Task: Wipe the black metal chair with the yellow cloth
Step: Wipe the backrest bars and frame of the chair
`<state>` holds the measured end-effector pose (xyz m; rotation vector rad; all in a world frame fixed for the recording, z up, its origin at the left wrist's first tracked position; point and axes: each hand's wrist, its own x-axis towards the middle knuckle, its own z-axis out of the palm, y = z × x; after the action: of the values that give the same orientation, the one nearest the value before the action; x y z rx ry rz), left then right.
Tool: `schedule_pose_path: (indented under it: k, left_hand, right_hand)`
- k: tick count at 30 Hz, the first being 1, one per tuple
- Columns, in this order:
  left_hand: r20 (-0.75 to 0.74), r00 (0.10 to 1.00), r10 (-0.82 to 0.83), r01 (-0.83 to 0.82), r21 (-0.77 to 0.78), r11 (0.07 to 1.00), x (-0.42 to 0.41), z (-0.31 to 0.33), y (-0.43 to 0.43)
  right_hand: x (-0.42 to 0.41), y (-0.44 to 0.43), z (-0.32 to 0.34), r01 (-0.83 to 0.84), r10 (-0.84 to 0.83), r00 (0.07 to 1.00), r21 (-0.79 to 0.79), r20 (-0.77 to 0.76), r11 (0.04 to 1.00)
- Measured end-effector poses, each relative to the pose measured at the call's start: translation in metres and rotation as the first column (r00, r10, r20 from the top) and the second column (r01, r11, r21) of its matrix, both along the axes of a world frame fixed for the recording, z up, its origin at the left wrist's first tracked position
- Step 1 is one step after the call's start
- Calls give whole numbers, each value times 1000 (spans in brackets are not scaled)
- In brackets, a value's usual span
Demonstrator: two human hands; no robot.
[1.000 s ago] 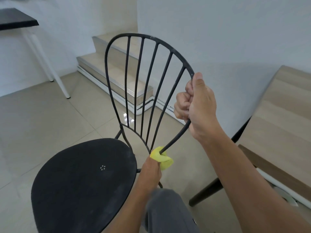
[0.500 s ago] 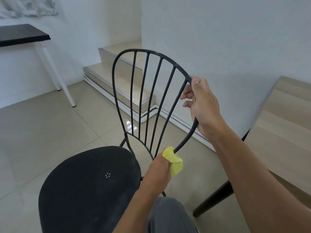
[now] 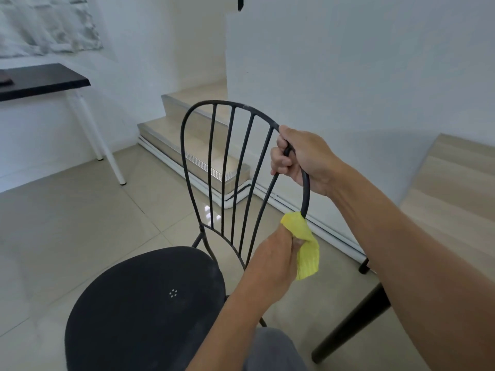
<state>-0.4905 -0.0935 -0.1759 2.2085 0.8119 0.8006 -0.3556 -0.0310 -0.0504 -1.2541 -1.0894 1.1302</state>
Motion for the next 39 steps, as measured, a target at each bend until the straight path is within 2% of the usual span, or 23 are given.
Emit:
schedule_pose_path:
  k: [3,6,10,15,21,25,32,39]
  left_hand:
    - [116,993,29,-28,-12,1000,7,1,-5]
    - [126,986,106,-106,-9,994,10,-12,-7]
    - [147,985,85,-88,12,996,12,-2,-7]
    - [277,951,140,-149,13,989,23,2,-10]
    - [357,907,224,-263,63,963,36,9,-11]
    - [365,902,229,-279,89,956,31,-6,-11]
    - [349,917,193,-246,114,963,40,9,-7]
    - [227,946,233,-276,184,943,27,-25,-1]
  right_hand:
    - [1,0,-1,-19,19,1000,3,-20,1000]
    - [0,0,-1,-32,33,999,16,-35,999]
    - [0,1,-1,-48,49,999,26,-25,999]
    - [1,0,1,-53,53,998,22,-15,998]
    - [1,1,-1,-68,69,997,29,-19,997]
    - [2,2,0,-71,71,997,22,-21,997]
    - [3,2,-2,-60,61,998,19,-29,998]
    - [4,4,-3,-58,58,998,16,-9,998]
